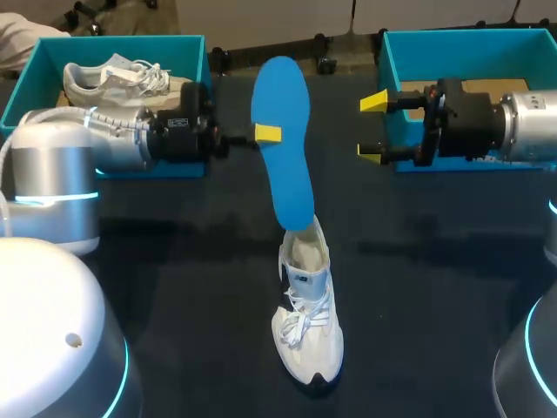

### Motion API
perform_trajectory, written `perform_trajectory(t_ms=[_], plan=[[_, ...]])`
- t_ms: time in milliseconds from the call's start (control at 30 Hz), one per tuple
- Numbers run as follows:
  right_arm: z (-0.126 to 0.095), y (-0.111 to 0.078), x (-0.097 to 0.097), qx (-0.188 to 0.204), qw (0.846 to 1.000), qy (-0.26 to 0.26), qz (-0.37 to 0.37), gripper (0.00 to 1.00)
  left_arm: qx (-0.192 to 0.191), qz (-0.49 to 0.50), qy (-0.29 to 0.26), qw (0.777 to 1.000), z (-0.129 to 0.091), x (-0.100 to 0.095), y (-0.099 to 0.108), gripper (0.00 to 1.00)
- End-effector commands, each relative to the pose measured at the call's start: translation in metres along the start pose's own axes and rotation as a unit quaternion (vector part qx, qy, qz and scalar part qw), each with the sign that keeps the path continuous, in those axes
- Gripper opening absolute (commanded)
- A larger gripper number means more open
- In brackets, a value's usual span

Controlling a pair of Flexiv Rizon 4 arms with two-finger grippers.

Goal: Take the shoe out of the shoebox, open the shoe tongue, remove and reinsert the insole, then place the shoe into the shoebox

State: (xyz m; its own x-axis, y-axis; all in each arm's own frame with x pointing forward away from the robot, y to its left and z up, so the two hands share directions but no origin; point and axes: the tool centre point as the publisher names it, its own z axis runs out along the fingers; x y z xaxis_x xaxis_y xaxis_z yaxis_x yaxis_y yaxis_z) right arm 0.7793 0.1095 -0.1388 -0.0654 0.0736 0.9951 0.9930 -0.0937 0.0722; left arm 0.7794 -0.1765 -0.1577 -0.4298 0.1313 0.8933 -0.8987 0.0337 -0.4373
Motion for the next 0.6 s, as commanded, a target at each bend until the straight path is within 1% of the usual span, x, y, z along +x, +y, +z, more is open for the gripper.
perform_trajectory(t_ms=[33, 333, 467, 600], plan=[[0.002, 0.000, -0.001, 0.000, 1.000, 0.000, 0.000, 1.00, 0.015, -0.208, -0.016, 0.978, 0.002, -0.012, -0.005, 0.00], [0.002, 0.000, -0.001, 0.000, 1.000, 0.000, 0.000, 1.00, 0.008, -0.241, -0.014, 0.970, 0.006, -0.017, -0.001, 0.00], [0.002, 0.000, -0.001, 0.000, 1.000, 0.000, 0.000, 1.00, 0.010, -0.254, -0.020, 0.967, 0.010, -0.024, 0.003, 0.00], [0.002, 0.000, -0.001, 0.000, 1.000, 0.000, 0.000, 1.00, 0.014, -0.245, -0.031, 0.969, 0.014, -0.031, 0.005, 0.00]])
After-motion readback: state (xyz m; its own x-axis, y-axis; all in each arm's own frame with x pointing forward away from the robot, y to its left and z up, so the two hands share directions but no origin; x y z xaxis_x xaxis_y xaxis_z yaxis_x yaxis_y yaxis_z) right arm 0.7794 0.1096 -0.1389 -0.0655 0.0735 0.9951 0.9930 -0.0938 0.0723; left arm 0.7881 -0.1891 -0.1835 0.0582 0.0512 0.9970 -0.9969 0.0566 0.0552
